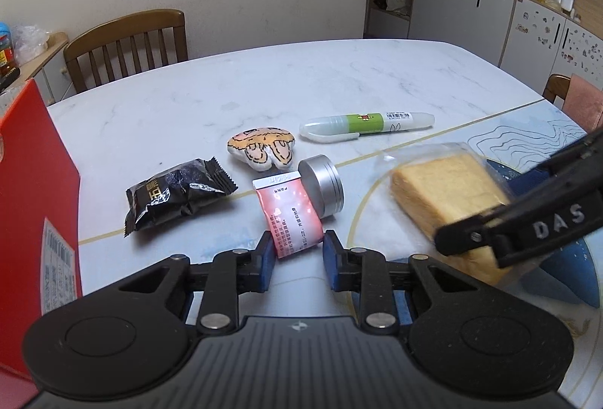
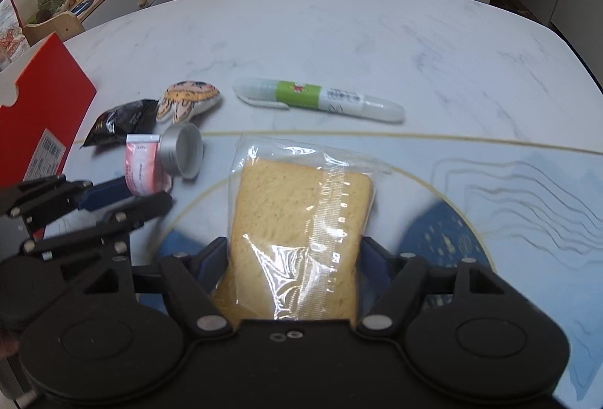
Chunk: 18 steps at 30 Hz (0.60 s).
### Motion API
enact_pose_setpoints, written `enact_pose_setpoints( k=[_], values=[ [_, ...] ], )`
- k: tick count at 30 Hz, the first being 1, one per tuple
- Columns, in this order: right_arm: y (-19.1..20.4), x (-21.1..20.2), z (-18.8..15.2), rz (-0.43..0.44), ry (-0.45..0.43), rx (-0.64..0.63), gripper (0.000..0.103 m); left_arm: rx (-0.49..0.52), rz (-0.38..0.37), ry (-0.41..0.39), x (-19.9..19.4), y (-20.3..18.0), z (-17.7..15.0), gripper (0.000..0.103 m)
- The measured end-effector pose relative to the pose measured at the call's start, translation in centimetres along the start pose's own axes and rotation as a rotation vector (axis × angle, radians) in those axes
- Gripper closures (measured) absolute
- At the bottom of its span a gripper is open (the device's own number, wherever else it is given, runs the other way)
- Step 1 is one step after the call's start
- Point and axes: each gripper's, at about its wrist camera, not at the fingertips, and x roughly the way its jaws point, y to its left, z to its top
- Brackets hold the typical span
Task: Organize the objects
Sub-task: 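Carry the bread bag and pink packet over the shoebox with both tools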
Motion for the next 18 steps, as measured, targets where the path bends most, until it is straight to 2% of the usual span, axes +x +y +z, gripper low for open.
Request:
enact_pose_setpoints(
  k=[18],
  values=[
    [1.3,-6.2,-4.8,0.048,-0.053,-0.048,0.033,-0.063,-0.064,0.0,-7.3,-1.9,-2.5,0.077]
  ],
)
